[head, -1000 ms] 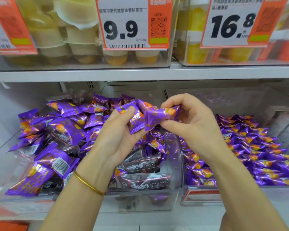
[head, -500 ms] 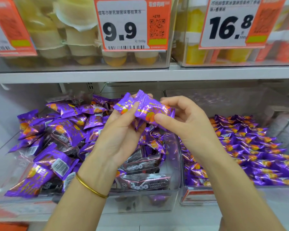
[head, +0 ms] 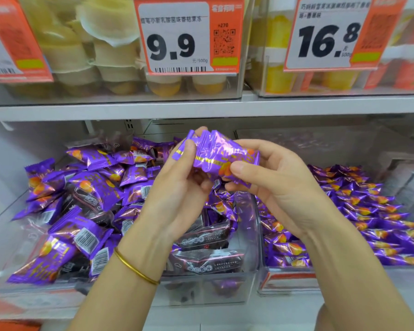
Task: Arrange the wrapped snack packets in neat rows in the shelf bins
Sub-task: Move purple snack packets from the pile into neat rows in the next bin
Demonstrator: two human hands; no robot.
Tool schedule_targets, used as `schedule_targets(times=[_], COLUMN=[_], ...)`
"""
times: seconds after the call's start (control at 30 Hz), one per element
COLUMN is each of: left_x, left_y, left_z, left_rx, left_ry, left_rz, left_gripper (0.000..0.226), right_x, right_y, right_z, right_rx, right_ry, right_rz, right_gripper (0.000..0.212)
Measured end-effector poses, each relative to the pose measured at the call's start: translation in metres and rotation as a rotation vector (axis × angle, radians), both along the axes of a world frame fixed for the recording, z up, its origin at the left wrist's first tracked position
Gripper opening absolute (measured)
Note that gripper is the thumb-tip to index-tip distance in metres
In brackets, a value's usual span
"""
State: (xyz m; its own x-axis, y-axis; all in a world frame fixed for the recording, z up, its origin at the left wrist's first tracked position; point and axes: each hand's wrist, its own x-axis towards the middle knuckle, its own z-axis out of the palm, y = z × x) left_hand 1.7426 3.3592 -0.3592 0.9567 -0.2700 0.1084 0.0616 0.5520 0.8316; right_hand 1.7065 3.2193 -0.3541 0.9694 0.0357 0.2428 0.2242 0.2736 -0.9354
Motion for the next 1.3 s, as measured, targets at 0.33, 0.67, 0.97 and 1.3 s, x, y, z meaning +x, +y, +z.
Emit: schedule_targets(times=[0.33,0.67,0.97,1.3], left_x=[-0.003,0.014,0.028,0.033], left_y=[-0.003,-0.028,-0.036,-0.029], left_z=[-0.001,-0.016,-0.022,-0.021], left_rx=[0.141,0.474,0.474,0.444], left_ry=[-0.177,-0.183,-0.062,-0.015], left_rz=[0.012,0.181,0.188,0.216], left_gripper=[0.021,0.022,0.017,0.017], right_x=[-0.003,0.019,0.099,0.103], right_y=[-0.012,-0.119,-0.156,-0.147], right_z=[0.002,-0.01,-0.055,-0.071], right_rx=[-0.154,-0.465,-0.845,-1.113], right_ry=[-0.059,0.115,0.275,0.167], right_rz=[-0.033,-0.424,-0.307,-0.467], right_gripper=[0.029,0.035,0.03,0.042])
